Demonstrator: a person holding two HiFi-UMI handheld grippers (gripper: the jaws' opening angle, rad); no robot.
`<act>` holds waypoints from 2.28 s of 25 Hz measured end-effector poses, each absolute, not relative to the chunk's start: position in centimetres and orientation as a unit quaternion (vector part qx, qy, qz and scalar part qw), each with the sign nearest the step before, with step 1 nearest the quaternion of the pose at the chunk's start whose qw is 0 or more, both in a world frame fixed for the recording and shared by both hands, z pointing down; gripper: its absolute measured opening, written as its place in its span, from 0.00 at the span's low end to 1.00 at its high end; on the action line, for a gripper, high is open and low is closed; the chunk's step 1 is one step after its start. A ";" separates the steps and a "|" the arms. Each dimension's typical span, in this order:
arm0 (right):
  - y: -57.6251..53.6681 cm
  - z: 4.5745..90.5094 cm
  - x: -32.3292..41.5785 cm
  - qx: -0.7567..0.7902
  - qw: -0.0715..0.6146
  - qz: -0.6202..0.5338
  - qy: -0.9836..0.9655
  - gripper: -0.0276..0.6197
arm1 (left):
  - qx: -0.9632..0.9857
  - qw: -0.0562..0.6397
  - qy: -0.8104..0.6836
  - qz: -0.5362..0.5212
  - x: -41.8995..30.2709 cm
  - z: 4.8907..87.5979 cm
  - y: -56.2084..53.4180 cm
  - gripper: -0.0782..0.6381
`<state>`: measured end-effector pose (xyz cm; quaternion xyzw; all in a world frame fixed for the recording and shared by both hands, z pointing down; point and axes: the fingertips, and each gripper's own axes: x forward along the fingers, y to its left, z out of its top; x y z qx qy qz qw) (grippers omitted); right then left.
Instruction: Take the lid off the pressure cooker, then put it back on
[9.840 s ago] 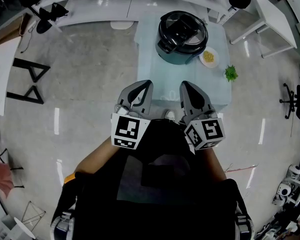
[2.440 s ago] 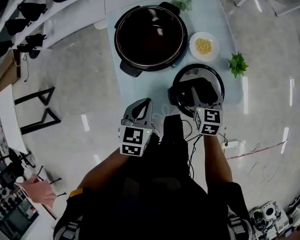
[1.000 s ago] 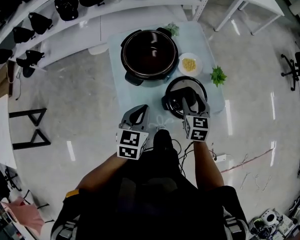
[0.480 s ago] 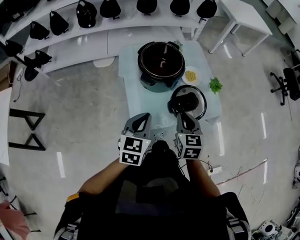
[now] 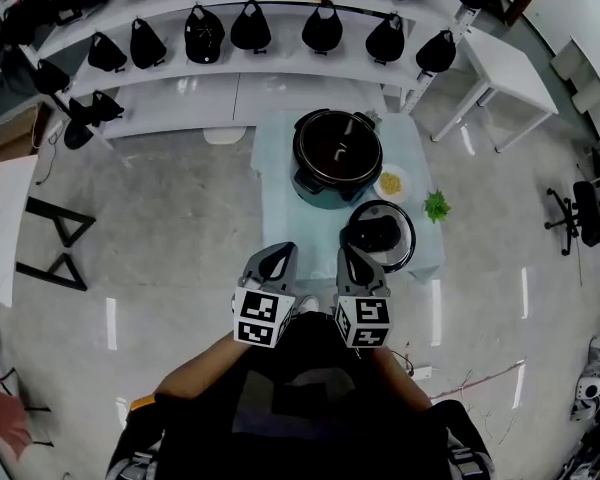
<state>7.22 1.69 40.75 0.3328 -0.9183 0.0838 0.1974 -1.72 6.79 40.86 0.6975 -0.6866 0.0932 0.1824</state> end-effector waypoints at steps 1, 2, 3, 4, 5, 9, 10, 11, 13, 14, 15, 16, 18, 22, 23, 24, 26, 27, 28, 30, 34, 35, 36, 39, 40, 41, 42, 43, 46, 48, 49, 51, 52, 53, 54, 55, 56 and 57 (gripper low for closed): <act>1.1 40.4 7.2 0.333 0.196 0.082 -0.919 0.09 | 0.698 0.183 -0.686 0.095 -1.6 40.8 6.3 0.12; 0.6 40.2 7.3 0.333 0.195 0.082 -0.919 0.09 | 0.698 0.183 -0.685 0.097 -1.5 40.7 5.7 0.12; 0.0 40.1 7.4 0.333 0.194 0.083 -0.919 0.09 | 0.698 0.184 -0.685 0.100 -1.3 40.7 5.2 0.12; -0.5 40.2 7.7 0.332 0.194 0.085 -0.919 0.09 | 0.697 0.185 -0.685 0.103 -1.1 40.7 4.7 0.12; -0.9 40.3 7.9 0.330 0.194 0.088 -0.920 0.09 | 0.696 0.186 -0.685 0.107 -0.9 40.9 4.1 0.12; -3.1 41.1 9.1 0.325 0.188 0.101 -0.921 0.09 | 0.694 0.195 -0.681 0.127 -0.1 41.8 2.0 0.12; -3.7 41.3 9.4 0.327 0.186 0.102 -0.921 0.09 | 0.697 0.196 -0.677 0.131 0.3 42.0 1.4 0.12; -4.3 41.4 9.8 0.331 0.185 0.103 -0.920 0.09 | 0.701 0.195 -0.672 0.136 0.8 42.1 0.8 0.12; -5.6 41.4 10.7 0.342 0.181 0.105 -0.916 0.09 | 0.712 0.189 -0.661 0.141 1.8 42.0 -0.3 0.12; -6.1 41.4 11.1 0.349 0.180 0.106 -0.913 0.09 | 0.718 0.185 -0.656 0.143 2.1 41.9 -0.8 0.12; -6.3 41.3 11.5 0.357 0.178 0.108 -0.911 0.09 | 0.723 0.182 -0.651 0.144 2.4 41.7 -1.2 0.12; -6.4 41.2 11.8 0.364 0.177 0.111 -0.908 0.09 | 0.728 0.180 -0.646 0.143 2.5 41.6 -1.7 0.12; -6.3 41.0 12.1 0.375 0.174 0.112 -0.903 0.09 | 0.739 0.176 -0.635 0.142 2.6 41.4 -2.5 0.12; -5.8 40.4 12.6 0.413 0.171 0.111 -0.888 0.09 | 0.775 0.159 -0.595 0.143 3.4 40.8 -3.5 0.12; -5.5 40.2 12.8 0.427 0.167 0.114 -0.881 0.09 | 0.784 0.154 -0.584 0.144 3.4 40.6 -3.6 0.12; -5.2 39.9 12.8 0.442 0.162 0.118 -0.874 0.09 | 0.792 0.149 -0.574 0.144 3.2 40.4 -3.6 0.12; -4.3 39.5 12.5 0.472 0.149 0.128 -0.859 0.09 | 0.808 0.141 -0.554 0.145 2.5 40.1 -3.3 0.12; -3.8 39.3 12.3 0.487 0.144 0.132 -0.851 0.09 | 0.816 0.136 -0.543 0.145 2.1 39.9 -3.1 0.12; -3.1 39.2 12.1 0.502 0.140 0.137 -0.843 0.09 | 0.823 0.133 -0.533 0.144 1.8 39.7 -2.9 0.12; -1.6 39.1 11.3 0.527 0.135 0.147 -0.826 0.09 | 0.838 0.127 -0.511 0.144 1.0 39.4 -1.9 0.12; 1.9 39.5 9.5 0.560 0.139 0.148 -0.803 0.09 | 0.863 0.123 -0.468 0.147 -0.1 39.7 0.9 0.12; 2.8 39.6 9.1 0.567 0.141 0.149 -0.797 0.09 | 0.868 0.123 -0.458 0.148 -0.4 39.8 1.6 0.12; 3.7 39.6 8.7 0.574 0.144 0.151 -0.792 0.09 | 0.872 0.123 -0.450 0.148 -0.6 39.9 2.4 0.12; 6.4 40.2 7.9 0.591 0.150 0.159 -0.776 0.09 | 0.882 0.120 -0.431 0.146 -1.3 40.2 4.7 0.12; 7.2 40.4 7.6 0.595 0.152 0.161 -0.773 0.09 | 0.885 0.120 -0.425 0.147 -1.6 40.5 5.5 0.12; 8.0 40.6 7.3 0.599 0.152 0.163 -0.769 0.09 | 0.887 0.121 -0.418 0.151 -1.8 40.8 6.2 0.12; 8.7 40.8 6.9 0.602 0.151 0.167 -0.766 0.09 | 0.889 0.121 -0.412 0.157 -2.0 41.1 6.9 0.12; 9.3 41.0 6.5 0.605 0.150 0.171 -0.763 0.09 | 0.891 0.121 -0.405 0.163 -2.1 41.4 7.5 0.12; 10.8 41.7 6.2 0.617 0.146 0.185 -0.751 0.09 | 0.897 0.119 -0.388 0.173 -2.2 41.9 8.6 0.12; 12.1 42.3 5.8 0.623 0.146 0.198 -0.743 0.09 | 0.901 0.121 -0.376 0.178 -2.2 42.2 9.5 0.12; 12.7 42.6 5.6 0.625 0.147 0.203 -0.739 0.09 | 0.903 0.122 -0.370 0.181 -2.2 42.3 9.9 0.12; 13.5 43.1 5.6 0.630 0.150 0.211 -0.732 0.09 | 0.907 0.120 -0.360 0.184 -2.0 42.4 10.5 0.12; 13.7 43.1 5.7 0.633 0.149 0.211 -0.730 0.09 | 0.908 0.117 -0.358 0.185 -1.9 42.4 10.6 0.12; 13.7 42.9 5.9 0.635 0.146 0.208 -0.730 0.09 | 0.909 0.114 -0.356 0.185 -1.8 42.3 10.7 0.12; 13.5 42.7 6.0 0.637 0.144 0.205 -0.729 0.09 | 0.910 0.112 -0.355 0.185 -1.7 42.2 10.7 0.12; 13.4 42.5 6.2 0.639 0.142 0.203 -0.729 0.09 | 0.910 0.110 -0.354 0.184 -1.7 42.1 10.6 0.12; 13.3 42.4 6.2 0.640 0.141 0.201 -0.728 0.09 | 0.911 0.109 -0.355 0.182 -1.6 42.0 10.5 0.12; 13.2 42.3 6.2 0.640 0.141 0.199 -0.728 0.09 | 0.911 0.108 -0.355 0.181 -1.6 41.9 10.4 0.12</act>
